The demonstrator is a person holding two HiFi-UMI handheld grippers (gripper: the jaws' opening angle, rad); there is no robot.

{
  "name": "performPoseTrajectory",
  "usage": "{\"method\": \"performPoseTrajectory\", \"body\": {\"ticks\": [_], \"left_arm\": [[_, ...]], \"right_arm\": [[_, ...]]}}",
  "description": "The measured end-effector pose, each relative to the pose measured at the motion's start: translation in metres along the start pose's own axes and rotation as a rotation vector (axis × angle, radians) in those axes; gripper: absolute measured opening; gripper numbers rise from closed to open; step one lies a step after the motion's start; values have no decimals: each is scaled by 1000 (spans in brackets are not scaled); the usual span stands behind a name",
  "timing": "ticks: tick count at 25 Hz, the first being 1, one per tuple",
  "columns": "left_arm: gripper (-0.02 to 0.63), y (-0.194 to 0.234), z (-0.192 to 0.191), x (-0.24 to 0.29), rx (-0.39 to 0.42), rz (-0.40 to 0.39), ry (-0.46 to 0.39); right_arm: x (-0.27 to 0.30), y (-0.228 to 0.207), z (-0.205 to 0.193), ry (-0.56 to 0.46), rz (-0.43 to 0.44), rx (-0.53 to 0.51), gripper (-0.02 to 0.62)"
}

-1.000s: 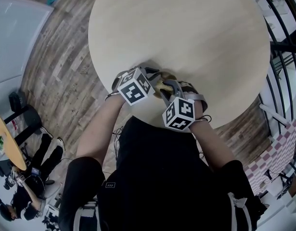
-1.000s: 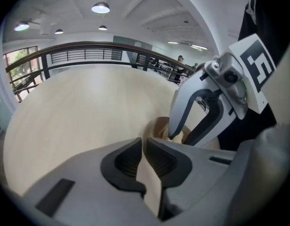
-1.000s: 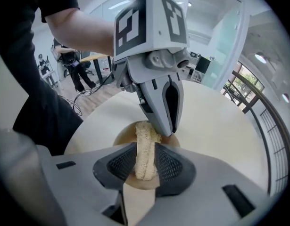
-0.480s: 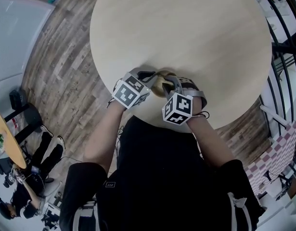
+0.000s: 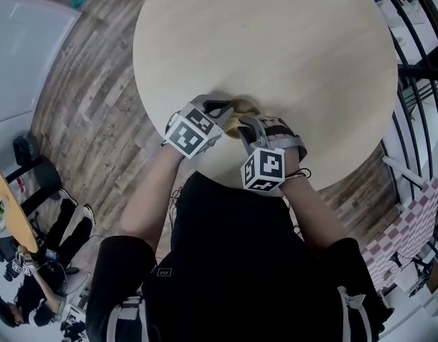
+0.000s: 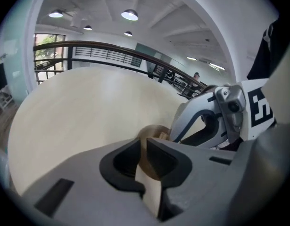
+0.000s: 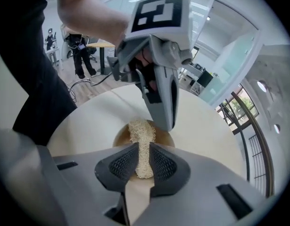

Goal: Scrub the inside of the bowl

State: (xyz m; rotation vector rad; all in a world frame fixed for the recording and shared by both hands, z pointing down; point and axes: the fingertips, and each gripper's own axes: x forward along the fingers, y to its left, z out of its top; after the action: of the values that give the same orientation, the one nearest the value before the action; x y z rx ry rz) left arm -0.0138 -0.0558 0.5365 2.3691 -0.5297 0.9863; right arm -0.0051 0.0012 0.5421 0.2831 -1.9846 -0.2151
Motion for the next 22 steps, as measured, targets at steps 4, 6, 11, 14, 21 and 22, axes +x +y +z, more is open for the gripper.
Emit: {"method": "performPoseTrajectory", "body": {"ticks": [4,6,11,14,21,22], "left_arm": [[35,-4,10,16,151,-20,71],[35,-3,10,25,204,-9,101],[8,1,10,33,182,-12,86],[6,-2,2,31,126,-11,83],[9,-4,-3,5,193,122,75],[14,-4,-2,5,202,122,72]], "right_arm": [[-7,10,6,-21,26,-15,77],[-7,13,7,-28,35,-7,77],[4,14,7,-29,56,-7,77],[8,16,2,-2,74,-37,75],[11,24,-10,52,99,-122,75],[11,24,-10,52,98,-126,75]]}}
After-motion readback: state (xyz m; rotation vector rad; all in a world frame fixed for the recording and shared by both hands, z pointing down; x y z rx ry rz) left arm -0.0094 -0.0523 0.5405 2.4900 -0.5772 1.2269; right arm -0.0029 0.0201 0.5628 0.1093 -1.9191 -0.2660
